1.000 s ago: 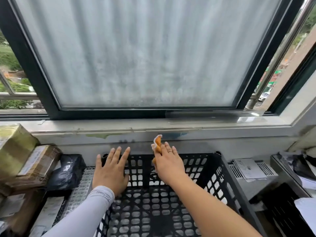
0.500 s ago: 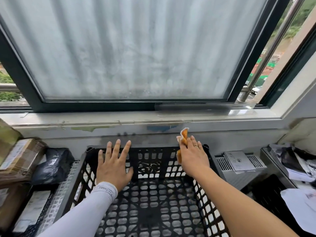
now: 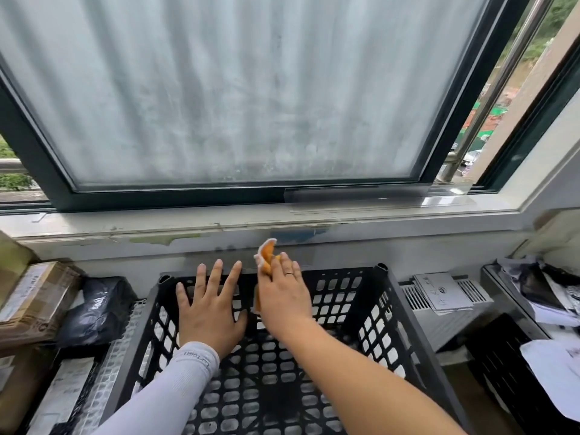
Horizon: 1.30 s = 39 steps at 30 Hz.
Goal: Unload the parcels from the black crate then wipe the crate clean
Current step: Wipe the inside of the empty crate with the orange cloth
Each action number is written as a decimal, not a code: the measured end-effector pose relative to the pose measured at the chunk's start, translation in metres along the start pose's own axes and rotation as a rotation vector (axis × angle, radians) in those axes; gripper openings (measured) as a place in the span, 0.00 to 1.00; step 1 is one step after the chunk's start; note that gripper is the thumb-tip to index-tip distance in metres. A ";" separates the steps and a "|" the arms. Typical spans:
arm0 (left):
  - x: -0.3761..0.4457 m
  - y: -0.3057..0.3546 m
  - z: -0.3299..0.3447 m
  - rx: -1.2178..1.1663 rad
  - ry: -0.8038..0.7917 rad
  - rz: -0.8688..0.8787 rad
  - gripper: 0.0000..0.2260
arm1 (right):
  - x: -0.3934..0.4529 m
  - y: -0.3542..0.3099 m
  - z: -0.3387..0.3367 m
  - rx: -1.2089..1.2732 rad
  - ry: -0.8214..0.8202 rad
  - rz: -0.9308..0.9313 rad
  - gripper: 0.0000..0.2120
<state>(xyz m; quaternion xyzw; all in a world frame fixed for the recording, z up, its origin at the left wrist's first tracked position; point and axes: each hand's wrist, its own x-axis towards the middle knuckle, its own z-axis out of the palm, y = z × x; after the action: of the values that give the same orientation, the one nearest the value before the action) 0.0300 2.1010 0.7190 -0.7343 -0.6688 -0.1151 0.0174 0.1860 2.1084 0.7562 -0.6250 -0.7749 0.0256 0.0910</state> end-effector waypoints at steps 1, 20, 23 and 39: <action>0.000 -0.001 0.000 0.004 0.002 0.002 0.44 | 0.004 -0.012 0.003 0.000 -0.003 -0.025 0.40; -0.003 0.001 -0.003 0.073 -0.028 -0.030 0.44 | -0.012 0.104 -0.030 -0.319 -0.123 0.117 0.40; -0.003 -0.001 -0.002 0.091 -0.024 -0.028 0.44 | -0.023 0.145 -0.050 -0.417 -0.194 0.275 0.43; 0.025 0.135 -0.012 0.024 -0.113 0.379 0.41 | -0.059 0.163 -0.065 -0.238 -0.192 0.699 0.33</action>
<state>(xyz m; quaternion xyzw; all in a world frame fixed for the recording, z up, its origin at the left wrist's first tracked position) 0.1632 2.1093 0.7530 -0.8520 -0.5199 -0.0603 0.0097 0.3661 2.0815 0.7890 -0.8526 -0.5173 0.0236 -0.0696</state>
